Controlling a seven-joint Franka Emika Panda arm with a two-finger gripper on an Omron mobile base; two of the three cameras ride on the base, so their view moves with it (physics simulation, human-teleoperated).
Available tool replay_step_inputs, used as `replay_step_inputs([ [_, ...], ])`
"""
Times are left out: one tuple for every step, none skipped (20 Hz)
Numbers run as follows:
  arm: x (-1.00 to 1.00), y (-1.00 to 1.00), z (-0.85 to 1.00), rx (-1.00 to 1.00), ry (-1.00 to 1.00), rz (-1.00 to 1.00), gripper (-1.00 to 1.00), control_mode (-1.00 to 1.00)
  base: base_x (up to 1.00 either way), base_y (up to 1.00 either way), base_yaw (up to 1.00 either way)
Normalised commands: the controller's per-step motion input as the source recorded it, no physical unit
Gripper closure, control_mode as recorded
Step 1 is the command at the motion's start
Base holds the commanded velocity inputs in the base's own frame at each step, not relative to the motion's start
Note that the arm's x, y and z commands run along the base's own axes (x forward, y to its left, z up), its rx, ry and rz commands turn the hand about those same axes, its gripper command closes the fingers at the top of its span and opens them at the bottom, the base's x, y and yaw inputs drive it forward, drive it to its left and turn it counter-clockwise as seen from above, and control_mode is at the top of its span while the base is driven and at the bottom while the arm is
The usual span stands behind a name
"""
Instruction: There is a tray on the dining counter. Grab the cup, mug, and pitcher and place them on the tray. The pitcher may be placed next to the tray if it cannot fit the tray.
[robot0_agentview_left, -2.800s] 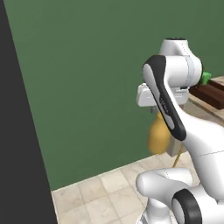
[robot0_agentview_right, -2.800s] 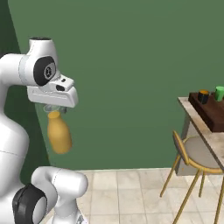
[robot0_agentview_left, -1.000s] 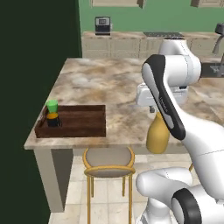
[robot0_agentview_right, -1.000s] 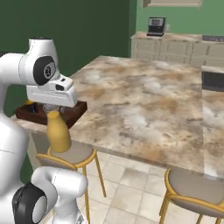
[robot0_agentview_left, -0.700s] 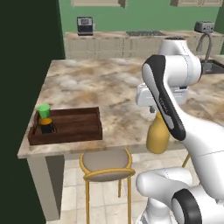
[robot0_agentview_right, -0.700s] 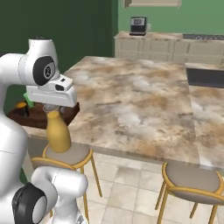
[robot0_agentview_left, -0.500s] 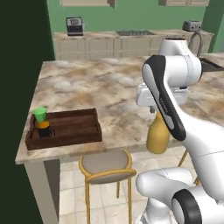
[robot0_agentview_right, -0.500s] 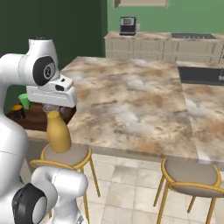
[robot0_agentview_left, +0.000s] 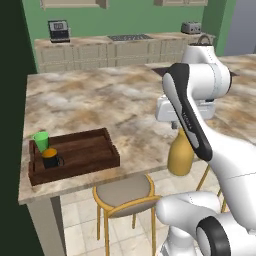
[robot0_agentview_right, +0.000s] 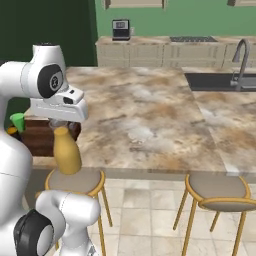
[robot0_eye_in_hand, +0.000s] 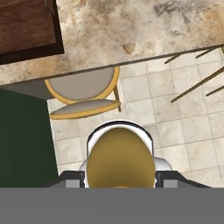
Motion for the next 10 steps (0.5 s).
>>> replay_step_inputs([
  [0.00,0.00,0.00,0.00,0.00,0.00,1.00,1.00,0.29,0.40,-0.27],
  [0.00,0.00,0.00,0.00,0.00,0.00,1.00,1.00,0.41,0.41,-0.24],
  [0.00,0.00,0.00,0.00,0.00,0.00,1.00,1.00,0.49,0.43,-0.19],
  [0.00,0.00,0.00,0.00,0.00,0.00,1.00,1.00,0.56,0.39,-0.15],
  [0.00,0.00,0.00,0.00,0.00,0.00,1.00,1.00,0.56,0.27,-0.12],
  [0.00,0.00,0.00,0.00,0.00,0.00,1.00,1.00,0.59,0.25,-0.11],
  [0.00,0.00,0.00,0.00,0.00,0.00,1.00,1.00,0.66,0.26,-0.09],
  [0.00,0.00,0.00,0.00,0.00,0.00,1.00,1.00,0.66,0.20,-0.07],
  [0.00,0.00,0.00,0.00,0.00,0.00,1.00,1.00,0.54,0.19,-0.06],
  [0.00,0.00,0.00,0.00,0.00,0.00,1.00,1.00,0.39,0.17,-0.05],
])
